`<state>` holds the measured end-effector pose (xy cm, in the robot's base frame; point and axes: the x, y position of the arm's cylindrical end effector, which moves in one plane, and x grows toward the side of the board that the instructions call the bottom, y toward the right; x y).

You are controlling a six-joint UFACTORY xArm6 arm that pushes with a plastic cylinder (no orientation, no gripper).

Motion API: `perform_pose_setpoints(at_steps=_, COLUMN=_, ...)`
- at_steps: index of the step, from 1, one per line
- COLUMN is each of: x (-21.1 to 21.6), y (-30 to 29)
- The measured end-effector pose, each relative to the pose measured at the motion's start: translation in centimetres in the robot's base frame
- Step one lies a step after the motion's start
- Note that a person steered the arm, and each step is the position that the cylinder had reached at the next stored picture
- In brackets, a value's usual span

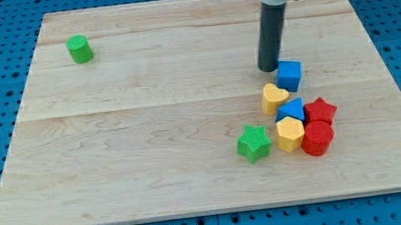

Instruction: Move the arm to the left of the green circle

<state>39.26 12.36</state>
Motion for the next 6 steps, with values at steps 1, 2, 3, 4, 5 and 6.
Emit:
perform_pose_setpoints(at_steps=1, x=0.5, y=0.8)
perform_pose_setpoints(at_steps=2, x=5.3, y=-0.2)
perform_pose_setpoints(at_steps=3, x=-0.2, y=-2.1)
perform_pose_setpoints(at_steps=4, x=-1.9, y=2.3)
perform_pose_setpoints(at_steps=5, x=3.2, y=1.2)
perform_pose_setpoints(at_steps=6, x=0.9, y=-0.2)
